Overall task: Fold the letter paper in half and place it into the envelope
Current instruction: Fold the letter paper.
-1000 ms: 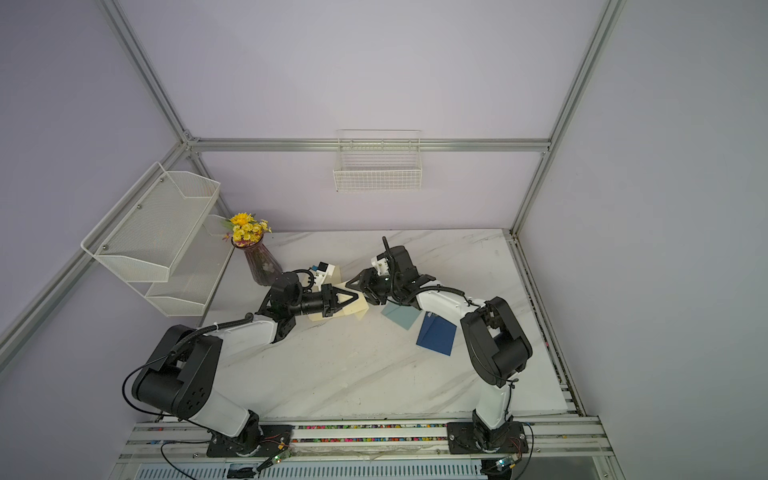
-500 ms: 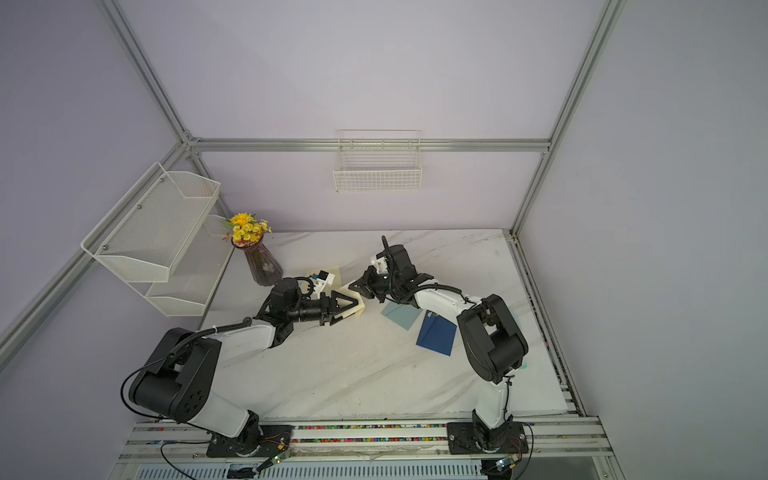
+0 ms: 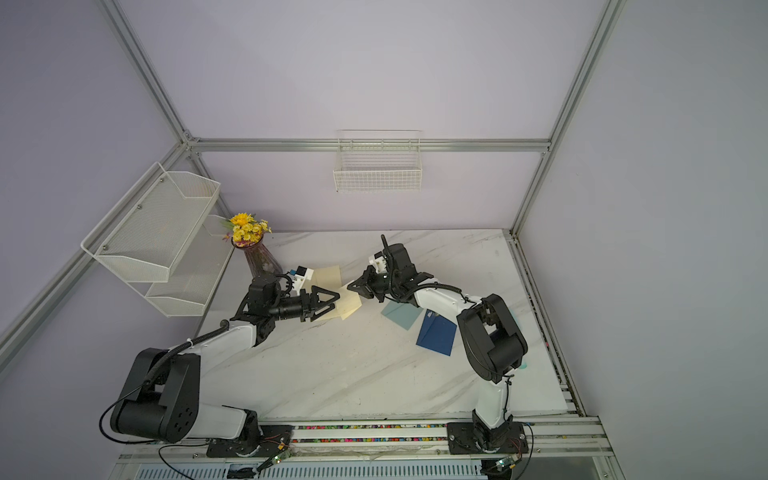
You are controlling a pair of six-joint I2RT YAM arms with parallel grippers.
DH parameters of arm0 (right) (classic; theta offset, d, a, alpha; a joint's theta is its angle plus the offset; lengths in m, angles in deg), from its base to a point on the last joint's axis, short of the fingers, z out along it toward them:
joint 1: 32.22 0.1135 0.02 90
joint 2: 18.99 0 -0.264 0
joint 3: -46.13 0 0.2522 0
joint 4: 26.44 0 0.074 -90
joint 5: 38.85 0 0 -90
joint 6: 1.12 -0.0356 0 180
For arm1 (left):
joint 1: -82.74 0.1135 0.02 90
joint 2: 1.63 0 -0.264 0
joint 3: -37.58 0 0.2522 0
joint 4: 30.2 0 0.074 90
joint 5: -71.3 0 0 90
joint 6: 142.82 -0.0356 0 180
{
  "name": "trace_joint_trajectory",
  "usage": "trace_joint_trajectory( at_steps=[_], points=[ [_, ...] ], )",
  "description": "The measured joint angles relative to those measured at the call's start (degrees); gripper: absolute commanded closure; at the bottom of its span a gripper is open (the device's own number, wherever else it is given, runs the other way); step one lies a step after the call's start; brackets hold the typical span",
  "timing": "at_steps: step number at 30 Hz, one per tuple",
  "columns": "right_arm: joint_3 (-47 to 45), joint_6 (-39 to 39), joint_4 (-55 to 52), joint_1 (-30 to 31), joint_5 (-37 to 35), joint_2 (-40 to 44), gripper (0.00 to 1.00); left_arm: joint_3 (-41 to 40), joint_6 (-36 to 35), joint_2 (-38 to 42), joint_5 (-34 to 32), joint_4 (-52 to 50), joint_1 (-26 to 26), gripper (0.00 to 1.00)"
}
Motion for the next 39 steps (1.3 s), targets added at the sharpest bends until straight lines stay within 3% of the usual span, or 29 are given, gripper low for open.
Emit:
trace_joint_trajectory(
  at_steps=[7, 10, 15, 16, 18, 19, 20, 22, 28, 39],
  points=[
    [-1.4, -1.4, 1.5, 0.0, 2.6, 0.0, 1.0, -1.2, 2.4, -5.5, 0.5, 7.3, 0.0, 0.22],
    [-1.7, -1.7, 2.2, 0.0, 3.8, 0.0, 1.0, -1.3, 4.2, -7.1, 1.0, 11.1, 0.0, 0.35],
    [-2.3, -2.0, 3.4, 0.0, 5.0, 0.0, 1.0, -1.6, 7.5, -9.0, 1.6, 17.3, 0.0, 0.67],
    [-2.5, -2.1, 3.5, 0.0, 5.2, 0.0, 0.96, -1.8, 7.9, -9.2, 1.6, 18.1, 0.0, 0.73],
    [-2.9, -2.6, 3.7, 0.0, 5.4, 0.0, 0.47, -2.2, 9.3, -9.7, 1.7, 20.4, 0.0, 0.89],
    [-3.0, -2.6, 3.8, 0.0, 5.4, 0.0, 0.29, -2.3, 9.9, -9.9, 1.8, 21.0, 0.0, 0.94],
    [-3.2, -2.7, 3.9, 0.0, 5.2, 0.1, 0.18, -2.4, 10.5, -10.0, 1.8, 21.9, 0.0, 0.98],
    [-3.9, -3.0, 3.9, 0.0, 4.6, 0.8, 0.14, -2.8, 12.2, -10.2, 1.5, 23.8, 0.0, 1.0],
    [-8.2, -7.8, 7.5, -0.2, -0.5, 4.6, 0.12, -3.1, 18.6, -10.2, -2.5, 29.6, 0.0, 1.0],
    [-11.3, -18.5, 16.3, 1.2, -10.2, 6.1, 0.12, -4.2, 28.8, -7.2, -21.6, 34.2, -1.9, 1.0]
  ],
)
